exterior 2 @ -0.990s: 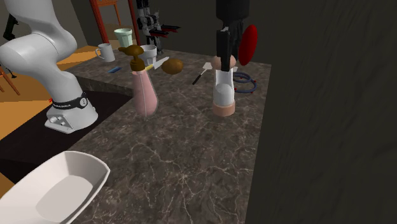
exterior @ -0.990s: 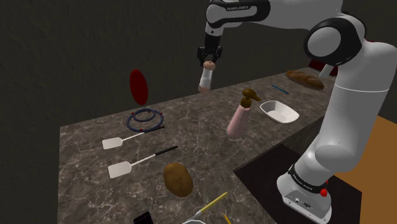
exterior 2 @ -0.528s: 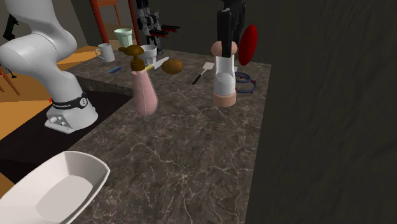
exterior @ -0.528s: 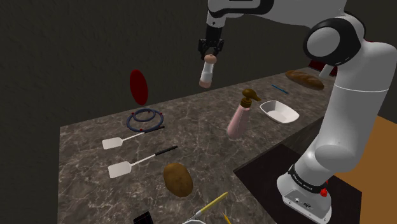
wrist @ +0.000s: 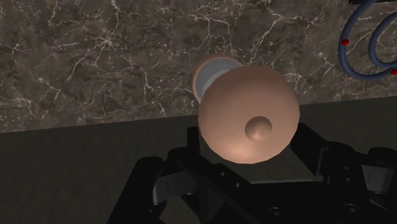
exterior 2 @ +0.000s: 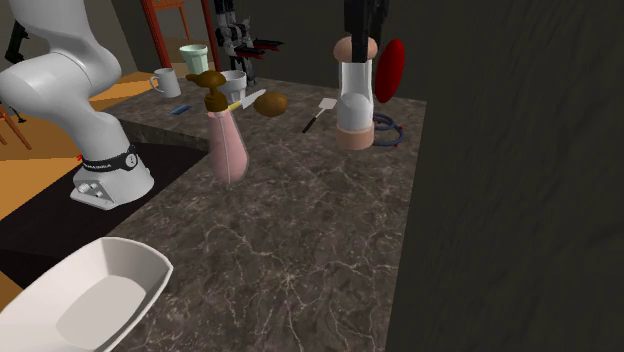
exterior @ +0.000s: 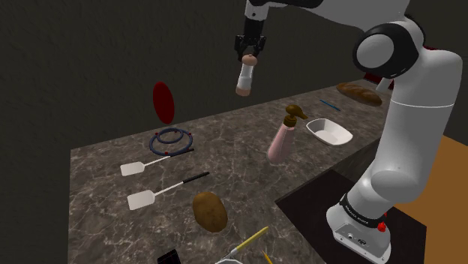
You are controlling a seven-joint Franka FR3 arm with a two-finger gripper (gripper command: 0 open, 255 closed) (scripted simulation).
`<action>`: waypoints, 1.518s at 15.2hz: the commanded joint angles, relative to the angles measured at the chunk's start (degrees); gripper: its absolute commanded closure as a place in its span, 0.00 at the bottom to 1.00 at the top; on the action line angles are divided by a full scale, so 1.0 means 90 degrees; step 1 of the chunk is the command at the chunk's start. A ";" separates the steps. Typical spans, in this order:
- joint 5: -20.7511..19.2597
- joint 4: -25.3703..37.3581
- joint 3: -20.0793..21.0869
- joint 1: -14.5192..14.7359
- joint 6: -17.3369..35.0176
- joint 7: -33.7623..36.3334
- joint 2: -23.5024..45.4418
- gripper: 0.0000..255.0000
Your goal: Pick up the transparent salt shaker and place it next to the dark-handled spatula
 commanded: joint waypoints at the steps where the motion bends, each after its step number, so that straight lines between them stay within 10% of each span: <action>1: 0.0005 0.0251 -0.0001 -0.0008 -0.0205 -0.0001 0.0049 1.00; 12: 0.0084 0.2311 0.0000 -0.0110 -0.1554 -0.0009 0.0761 1.00; 23: -0.0259 0.0396 0.0445 0.1083 -0.0927 0.1492 -0.0525 1.00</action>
